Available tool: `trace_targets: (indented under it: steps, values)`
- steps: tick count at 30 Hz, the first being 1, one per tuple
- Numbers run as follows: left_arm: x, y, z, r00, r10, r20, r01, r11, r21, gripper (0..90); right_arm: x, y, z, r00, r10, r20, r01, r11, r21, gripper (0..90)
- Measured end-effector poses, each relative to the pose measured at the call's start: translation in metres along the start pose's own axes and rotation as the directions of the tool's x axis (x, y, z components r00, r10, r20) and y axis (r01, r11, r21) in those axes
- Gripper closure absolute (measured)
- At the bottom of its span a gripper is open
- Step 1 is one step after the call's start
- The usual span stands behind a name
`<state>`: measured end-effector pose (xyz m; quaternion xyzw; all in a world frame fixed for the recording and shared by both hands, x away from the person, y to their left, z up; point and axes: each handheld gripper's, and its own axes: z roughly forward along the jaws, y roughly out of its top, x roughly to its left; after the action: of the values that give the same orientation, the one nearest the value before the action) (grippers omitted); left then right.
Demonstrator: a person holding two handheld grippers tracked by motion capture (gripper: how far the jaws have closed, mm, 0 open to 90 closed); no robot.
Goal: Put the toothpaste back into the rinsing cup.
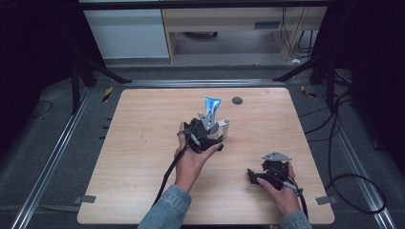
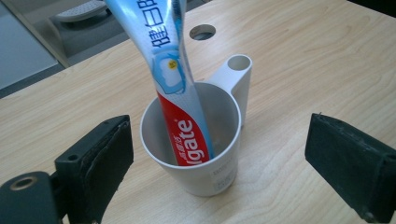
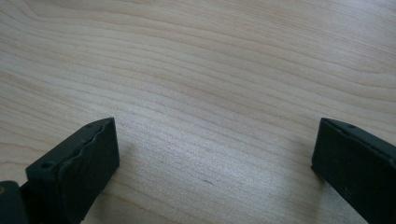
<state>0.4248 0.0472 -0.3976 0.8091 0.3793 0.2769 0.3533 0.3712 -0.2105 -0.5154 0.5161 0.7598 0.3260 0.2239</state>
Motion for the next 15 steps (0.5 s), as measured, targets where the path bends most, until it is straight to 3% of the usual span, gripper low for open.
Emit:
trace_targets:
  steps: [6,12,15]
  values:
    - [-0.004,-0.003,-0.001,0.9988,0.039,0.028,-0.040,0.9990,0.021,5.1,0.000,0.000,0.000,1.0000,0.002,0.000,-0.002,1.000,0.000,0.9]
    - [-0.010,-0.014,-0.006,0.9967,0.037,0.072,-0.041,0.9981,0.046,4.6,0.000,0.000,0.000,1.0000,-0.002,0.000,0.002,1.000,-0.001,1.0]
    - [-0.008,-0.023,-0.007,0.9962,0.049,0.072,-0.053,0.9970,0.057,4.7,0.000,0.000,0.000,1.0000,-0.003,0.001,0.003,1.000,-0.001,1.0]
